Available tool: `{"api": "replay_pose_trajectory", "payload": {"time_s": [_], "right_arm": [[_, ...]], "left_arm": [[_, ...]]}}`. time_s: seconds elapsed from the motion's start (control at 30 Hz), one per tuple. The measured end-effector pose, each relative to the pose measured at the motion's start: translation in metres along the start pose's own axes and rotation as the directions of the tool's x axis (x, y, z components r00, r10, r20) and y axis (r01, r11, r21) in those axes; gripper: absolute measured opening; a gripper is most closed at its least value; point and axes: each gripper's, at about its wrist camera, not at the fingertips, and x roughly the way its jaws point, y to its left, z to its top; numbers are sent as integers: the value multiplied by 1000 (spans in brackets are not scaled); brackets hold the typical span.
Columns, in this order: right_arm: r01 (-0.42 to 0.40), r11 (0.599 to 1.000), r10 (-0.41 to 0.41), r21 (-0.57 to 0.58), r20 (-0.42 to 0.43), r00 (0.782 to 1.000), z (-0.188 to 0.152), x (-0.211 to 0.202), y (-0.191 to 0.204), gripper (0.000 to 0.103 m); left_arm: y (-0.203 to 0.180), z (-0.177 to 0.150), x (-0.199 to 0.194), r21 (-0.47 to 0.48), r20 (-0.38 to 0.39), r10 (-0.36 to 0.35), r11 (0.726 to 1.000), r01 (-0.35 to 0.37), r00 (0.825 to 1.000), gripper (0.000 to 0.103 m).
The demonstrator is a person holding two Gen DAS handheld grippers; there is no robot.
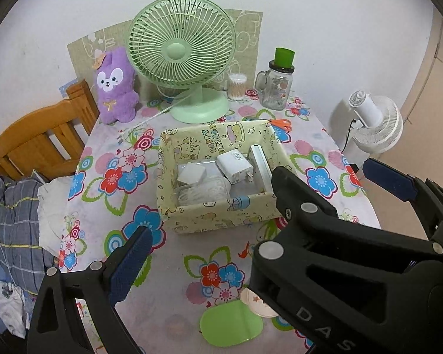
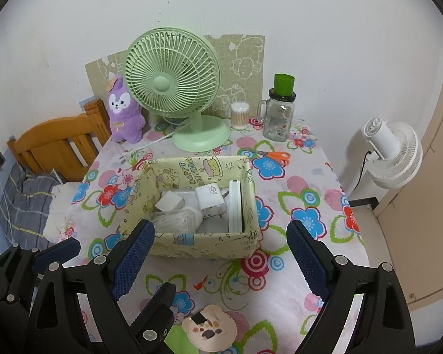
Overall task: Organize rigid objects
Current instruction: 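Move both grippers down toward the green pad and round coaster on the table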
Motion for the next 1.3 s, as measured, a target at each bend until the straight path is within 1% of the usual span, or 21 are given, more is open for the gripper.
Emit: {"api": "replay_pose_trajectory", "payload": {"time_s": [0.4, 0.63, 0.77, 0.83, 0.97, 1.1, 1.23, 1.3], "right_arm": [[24, 999, -24, 29, 27, 999, -23, -23, 6, 93], [37, 998, -38, 49, 26, 999, -38, -30, 4, 93], [39, 998, -40, 39, 26, 999, -44, -32, 2, 93], [38, 999, -39, 30, 24, 999, -47, -31, 0, 93], [23, 1000, -23, 13, 16, 1000, -51, -27, -5, 93], [-2, 1000, 2, -1, -4, 1000, -54, -21, -11, 93], [-30, 999, 30, -12, -21, 999, -60, -12, -17, 93], [-50, 998, 49, -24, -35, 998, -64, -6, -20, 93]], "left_arm": [[8, -23, -15, 8, 14, -29, 1000, 28, 999, 100], [15, -38, -18, 8, 18, -63, 998, 63, 998, 100], [17, -44, -14, -8, -2, -59, 998, 59, 998, 100], [19, -47, -12, -25, -1, -61, 998, 61, 998, 100], [21, -53, -6, -69, 14, -55, 996, 56, 998, 100], [19, -57, 0, -104, 0, -35, 994, 35, 999, 100], [12, -62, 6, -99, -9, -13, 995, 12, 1000, 100], [9, -67, 9, -110, -4, -12, 994, 11, 1000, 100]]}}
